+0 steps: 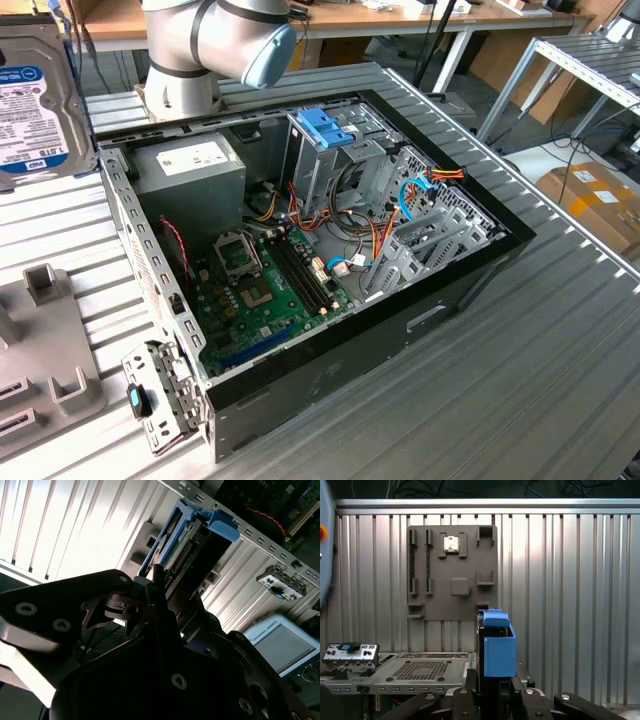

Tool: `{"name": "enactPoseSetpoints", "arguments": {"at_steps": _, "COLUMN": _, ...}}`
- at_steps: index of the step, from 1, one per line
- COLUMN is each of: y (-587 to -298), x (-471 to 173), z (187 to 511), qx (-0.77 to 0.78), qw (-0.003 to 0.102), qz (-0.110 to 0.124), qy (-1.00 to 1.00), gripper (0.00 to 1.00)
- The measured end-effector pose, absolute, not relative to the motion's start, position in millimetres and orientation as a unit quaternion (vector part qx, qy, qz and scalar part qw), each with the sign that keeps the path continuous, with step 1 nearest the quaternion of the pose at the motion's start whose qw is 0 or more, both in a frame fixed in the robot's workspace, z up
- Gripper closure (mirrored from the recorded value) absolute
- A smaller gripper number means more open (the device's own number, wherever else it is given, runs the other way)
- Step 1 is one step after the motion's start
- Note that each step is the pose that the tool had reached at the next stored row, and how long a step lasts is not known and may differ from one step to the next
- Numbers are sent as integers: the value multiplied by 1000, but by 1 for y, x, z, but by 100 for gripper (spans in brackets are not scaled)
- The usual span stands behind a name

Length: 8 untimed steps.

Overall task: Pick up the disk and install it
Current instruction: 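Pick up the disk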

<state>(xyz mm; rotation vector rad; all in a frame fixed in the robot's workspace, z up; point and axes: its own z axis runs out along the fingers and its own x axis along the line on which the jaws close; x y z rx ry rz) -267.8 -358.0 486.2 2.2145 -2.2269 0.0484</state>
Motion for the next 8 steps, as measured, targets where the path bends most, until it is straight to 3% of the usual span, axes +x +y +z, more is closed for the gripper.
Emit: {"name": "enactPoseSetpoints", "arguments": {"at_steps": 8, "y": -358, "x": -228, "z": 486, "qx": 705, "qw": 0, "qz": 15, "qy": -709, "gripper": 65}}
